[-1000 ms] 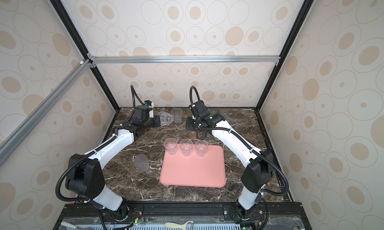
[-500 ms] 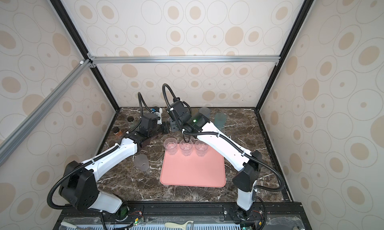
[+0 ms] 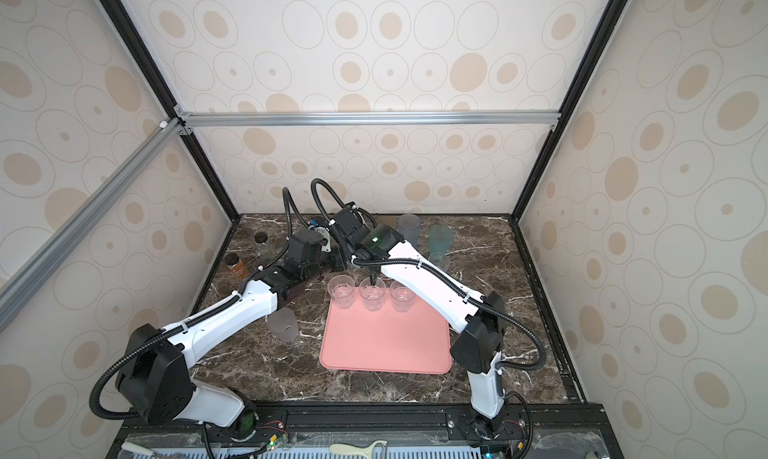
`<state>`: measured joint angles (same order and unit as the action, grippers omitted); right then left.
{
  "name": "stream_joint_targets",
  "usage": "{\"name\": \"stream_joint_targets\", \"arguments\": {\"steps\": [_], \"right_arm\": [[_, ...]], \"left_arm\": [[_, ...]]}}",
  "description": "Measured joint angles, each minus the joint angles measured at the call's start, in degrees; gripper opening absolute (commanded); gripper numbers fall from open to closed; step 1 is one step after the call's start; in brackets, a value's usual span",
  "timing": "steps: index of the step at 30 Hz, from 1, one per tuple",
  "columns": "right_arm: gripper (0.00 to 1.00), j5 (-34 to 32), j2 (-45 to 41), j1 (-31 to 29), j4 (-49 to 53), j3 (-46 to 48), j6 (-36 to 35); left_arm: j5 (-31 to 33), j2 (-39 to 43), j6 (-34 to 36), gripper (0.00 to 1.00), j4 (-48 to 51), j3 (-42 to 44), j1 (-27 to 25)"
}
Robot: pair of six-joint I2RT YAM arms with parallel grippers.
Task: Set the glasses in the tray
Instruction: 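Lift the glass with the left gripper toward the right gripper while the right reaches in, then grasp the glass with the right gripper and open the left gripper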
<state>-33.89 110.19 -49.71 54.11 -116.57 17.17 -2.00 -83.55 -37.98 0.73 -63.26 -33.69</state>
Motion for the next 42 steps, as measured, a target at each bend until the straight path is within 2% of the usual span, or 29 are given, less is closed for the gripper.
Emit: {"name": "stream_joint_targets", "arguments": {"steps": [4, 8, 13, 22, 27, 33, 36, 42], "right_arm": [[0.06, -3.4, 1.1, -0.2, 0.7, 0.0, -0.5], [0.01, -5.5, 1.8, -0.1, 1.3, 0.0, -0.8], [0.0, -5.5, 1.8, 1.6, 1.9, 0.4, -0.7], [0.0, -1.7, -1.2, 7.1, 1.9, 6.2, 1.6], [0.0, 4.3, -8.4, 12.6, 1.8, 13.0, 3.9], [0.0, 17.6, -21.1, 27.1, 1.3, 26.0, 7.3], [0.0, 23.0, -25.4, 32.9, 1.2, 32.7, 8.2], [0.0, 30.5, -26.4, 36.4, -0.7, 43.9, 8.5]], "left_arm": [[0.5, 0.0, -1.0, 0.08, 0.1, 0.0, -0.7], [0.4, 0.0, -1.8, 0.17, 0.0, 0.0, -1.1], [-2.1, 1.8, -3.2, 0.35, -2.2, 0.0, -1.3], [-2.3, 6.2, -2.9, 0.51, -6.3, 0.6, -1.8], [2.1, 9.4, 3.2, 0.55, -8.6, 4.7, -1.8], [9.2, 12.9, 14.4, 0.68, -10.7, 12.4, -1.8], [12.2, 14.2, 18.3, 0.69, -11.0, 14.9, -1.4], [14.1, 14.6, 20.7, 0.69, -11.0, 16.4, 0.1]]}}
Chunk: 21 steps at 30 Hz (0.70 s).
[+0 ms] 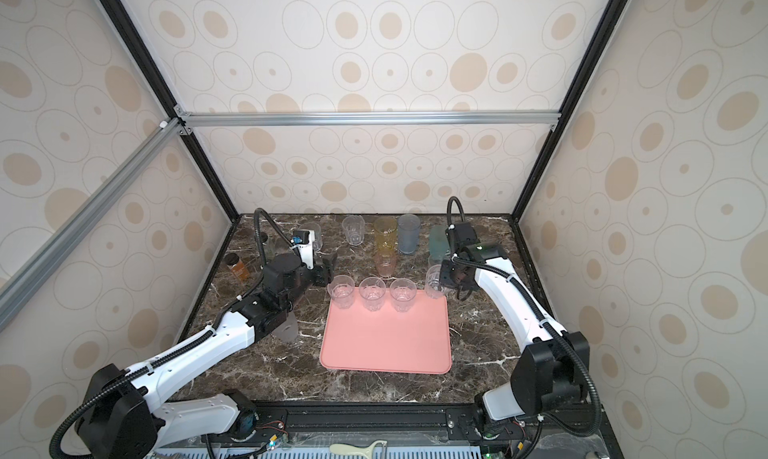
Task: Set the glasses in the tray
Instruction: 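Grasp the glass with the right gripper and open the left gripper, then lower the clear glass onto the pink tray beside the others with the right gripper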
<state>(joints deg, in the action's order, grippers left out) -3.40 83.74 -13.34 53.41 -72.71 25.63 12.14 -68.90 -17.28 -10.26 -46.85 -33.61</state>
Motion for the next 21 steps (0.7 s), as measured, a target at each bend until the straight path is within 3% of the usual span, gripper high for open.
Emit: {"name": "stream_joint_targets", "arguments": {"steps": [7, 21], "right_arm": [[0.0, 2.5, 4.5, 0.2, -4.1, 3.0, 0.0], [0.0, 1.0, 10.1, 0.2, -7.6, 3.2, -1.1]], "left_arm": [[-0.1, 0.0, 0.2, 0.69, 0.0, 0.5, 1.1], [-1.4, -0.3, -0.2, 0.68, 0.0, 1.2, 2.6]]}}
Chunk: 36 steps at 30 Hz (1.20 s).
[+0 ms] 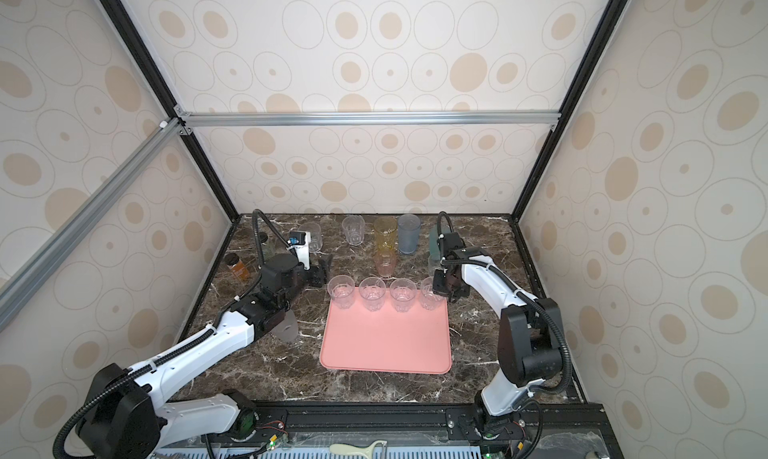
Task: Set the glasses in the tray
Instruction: 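Lower the clear glass onto the pink tray beside the others with the right gripper, then open the right gripper and draw back while the left reaches toward a clear glass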
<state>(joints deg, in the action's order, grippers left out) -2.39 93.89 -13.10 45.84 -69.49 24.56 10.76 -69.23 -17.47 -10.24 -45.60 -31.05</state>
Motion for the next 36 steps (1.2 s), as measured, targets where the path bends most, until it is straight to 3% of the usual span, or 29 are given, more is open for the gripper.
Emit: {"name": "stream_joint_targets", "arguments": {"steps": [4, 10, 15, 23, 28, 36], "right_arm": [[0.03, -1.2, 1.0, 0.0, 0.0, 0.0, -0.2], [0.28, -2.0, 1.4, -0.7, 0.2, -0.1, -0.8], [0.4, -1.7, 1.4, -1.1, 1.7, -1.6, -0.9], [0.41, -0.3, -2.8, -1.2, 3.9, -7.3, 0.3], [0.41, 2.8, -6.5, -2.2, 2.1, -8.1, 3.4], [0.41, 5.9, -5.2, -5.2, 0.1, -9.1, 6.4]], "left_arm": [[-0.3, 0.0, -0.2, 0.68, 0.0, 0.0, 0.2], [-0.5, 0.0, -0.3, 0.69, 0.0, 0.0, 0.5], [-0.4, 0.0, -0.7, 0.69, 0.2, 0.0, 0.8], [-0.9, -0.8, -0.7, 0.67, 5.4, -1.4, 5.1], [-4.1, -1.9, -0.5, 0.66, 10.3, -3.5, 11.6], [-11.9, -5.4, -0.9, 0.66, 13.0, -5.2, 22.2]]}}
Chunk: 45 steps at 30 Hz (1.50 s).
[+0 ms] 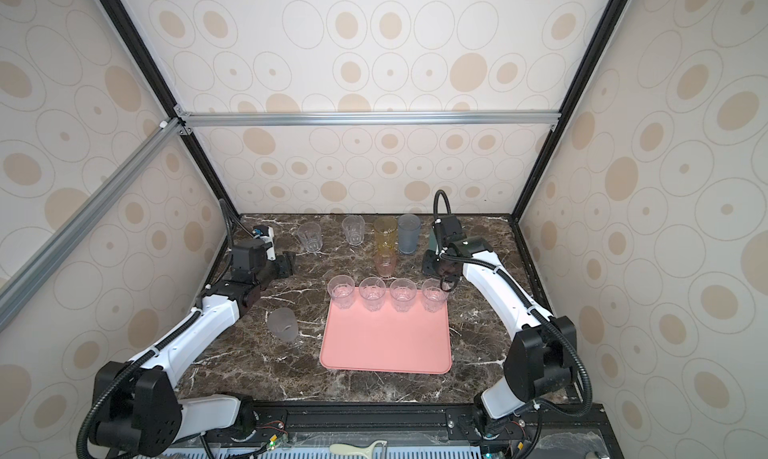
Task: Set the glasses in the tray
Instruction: 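Open the right gripper and draw back while the left reaches toward a clear glass, then grasp the upside-down clear glass near the back with the left gripper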
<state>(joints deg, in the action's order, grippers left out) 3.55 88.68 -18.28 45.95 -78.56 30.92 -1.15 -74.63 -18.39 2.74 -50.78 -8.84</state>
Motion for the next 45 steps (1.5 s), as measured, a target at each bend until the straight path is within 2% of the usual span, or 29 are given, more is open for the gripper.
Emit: {"name": "stream_joint_targets", "arguments": {"steps": [5, 9, 17, 23, 30, 38, 45], "right_arm": [[0.42, 1.3, 1.6, -1.6, -1.9, -1.3, 1.3], [0.42, 2.1, 3.1, -3.7, -2.9, -2.8, 2.3], [0.42, 2.5, 6.8, -7.7, -4.3, -5.9, 2.7], [0.42, 2.4, 6.8, -8.0, -4.1, -6.1, 2.7], [0.42, 2.1, 6.8, -8.1, -4.2, -6.1, 2.7], [0.42, 1.6, 6.8, -8.8, -4.2, -6.1, 2.7], [0.42, 0.9, 7.0, -9.1, -4.2, -6.1, 2.7]], "left_arm": [[-6.4, -6.8, -2.2, 0.65, -0.6, -4.0, 3.7], [-8.0, -13.3, -4.0, 0.63, -0.7, -8.3, 5.2], [-5.6, -27.9, -4.5, 0.6, 0.6, -24.5, 5.3], [-2.4, -36.7, -4.0, 0.57, 3.4, -33.6, 5.3], [-1.7, -46.3, -3.1, 0.53, 7.7, -44.1, 5.3], [-0.6, -52.6, -1.7, 0.42, 11.7, -51.7, 5.0], [0.2, -56.2, -0.2, 0.22, 14.1, -55.8, 4.3]]}}
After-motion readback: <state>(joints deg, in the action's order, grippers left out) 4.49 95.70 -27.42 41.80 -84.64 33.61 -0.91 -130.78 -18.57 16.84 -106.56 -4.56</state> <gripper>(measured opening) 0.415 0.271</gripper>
